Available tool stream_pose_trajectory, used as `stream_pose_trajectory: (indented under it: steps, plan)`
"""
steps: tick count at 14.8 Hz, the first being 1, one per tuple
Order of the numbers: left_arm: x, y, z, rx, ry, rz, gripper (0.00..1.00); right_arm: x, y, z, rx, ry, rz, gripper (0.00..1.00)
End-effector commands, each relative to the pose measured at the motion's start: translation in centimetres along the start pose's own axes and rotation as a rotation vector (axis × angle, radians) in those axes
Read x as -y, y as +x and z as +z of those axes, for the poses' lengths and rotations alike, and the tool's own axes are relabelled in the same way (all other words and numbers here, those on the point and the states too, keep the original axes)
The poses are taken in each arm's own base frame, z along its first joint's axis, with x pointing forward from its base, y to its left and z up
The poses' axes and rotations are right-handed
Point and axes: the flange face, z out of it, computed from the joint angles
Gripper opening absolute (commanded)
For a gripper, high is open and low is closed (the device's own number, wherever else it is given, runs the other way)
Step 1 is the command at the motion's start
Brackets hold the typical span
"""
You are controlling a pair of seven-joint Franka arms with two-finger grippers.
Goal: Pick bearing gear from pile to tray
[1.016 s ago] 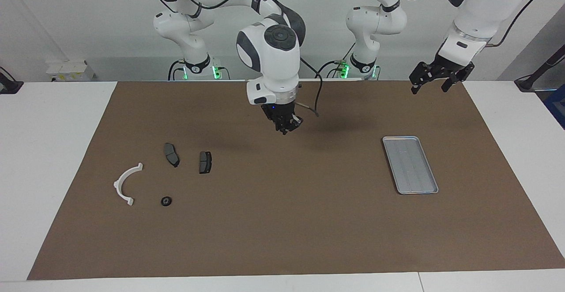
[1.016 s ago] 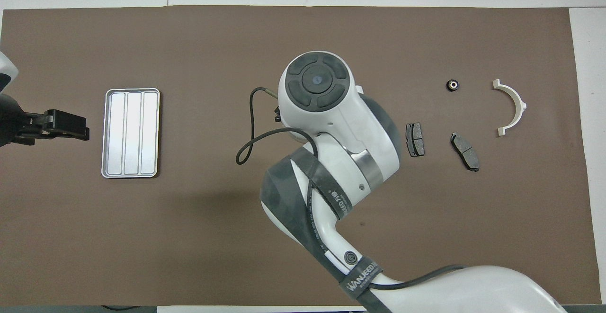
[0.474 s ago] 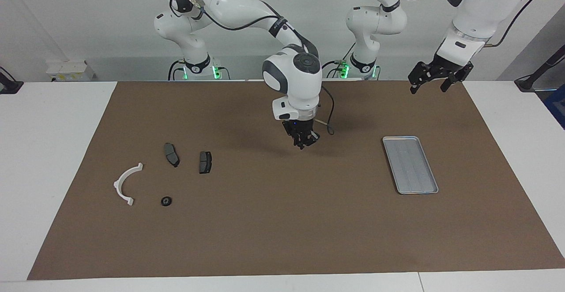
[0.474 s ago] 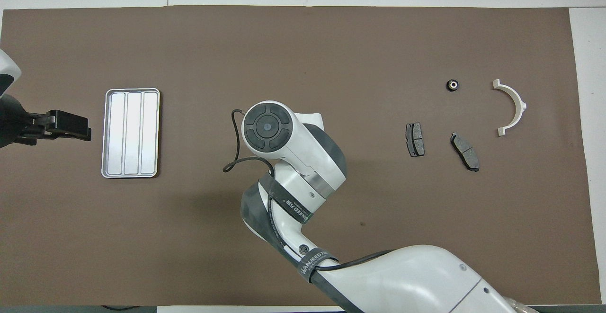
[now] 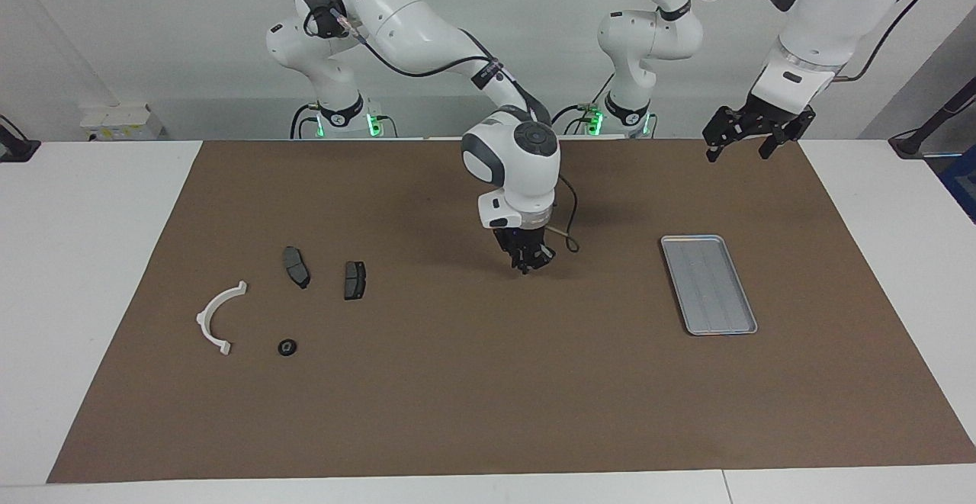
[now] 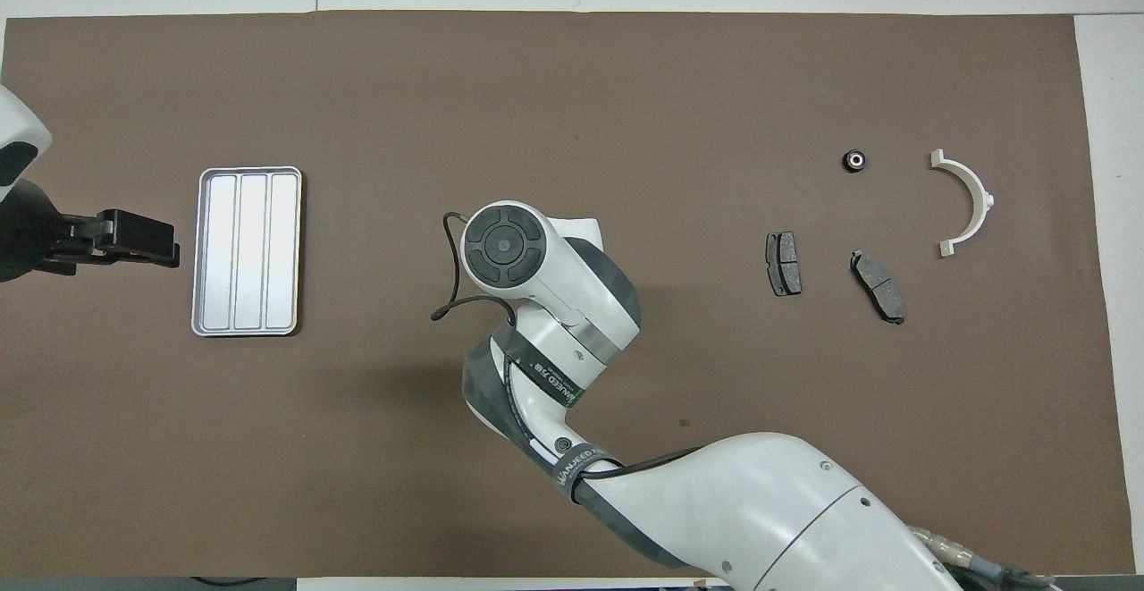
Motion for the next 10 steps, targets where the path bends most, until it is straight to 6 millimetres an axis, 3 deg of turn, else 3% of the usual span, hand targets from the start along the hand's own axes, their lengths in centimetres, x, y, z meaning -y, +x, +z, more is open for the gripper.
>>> stream_pose_trajectory:
  steps: [1, 3, 8, 9, 10]
  plan:
    - [0.3, -1.5, 1.5, 0.031, 0.0, -0.063, 1.0, -0.6, 0.1, 1.1, -0.013, 0.017, 0.009, 0.0]
    - [0.3, -1.7, 1.6, 0.031, -0.001, -0.06, 1.0, -1.5, 0.3, 2.3, -0.013, 0.037, 0.006, 0.0]
    - [0.3, -1.1, 1.3, -0.015, -0.007, -0.061, 1.0, -1.6, 0.9, 1.8, -0.014, 0.005, 0.011, 0.0]
    - [0.3, -1.1, 1.4, -0.016, -0.007, -0.06, 1.0, -1.5, 1.0, 1.1, -0.012, -0.003, 0.016, 0.27]
    - [0.0, -1.2, 1.5, -0.015, -0.007, -0.056, 1.0, -1.1, 1.3, 0.5, -0.01, -0.016, 0.022, 0.69]
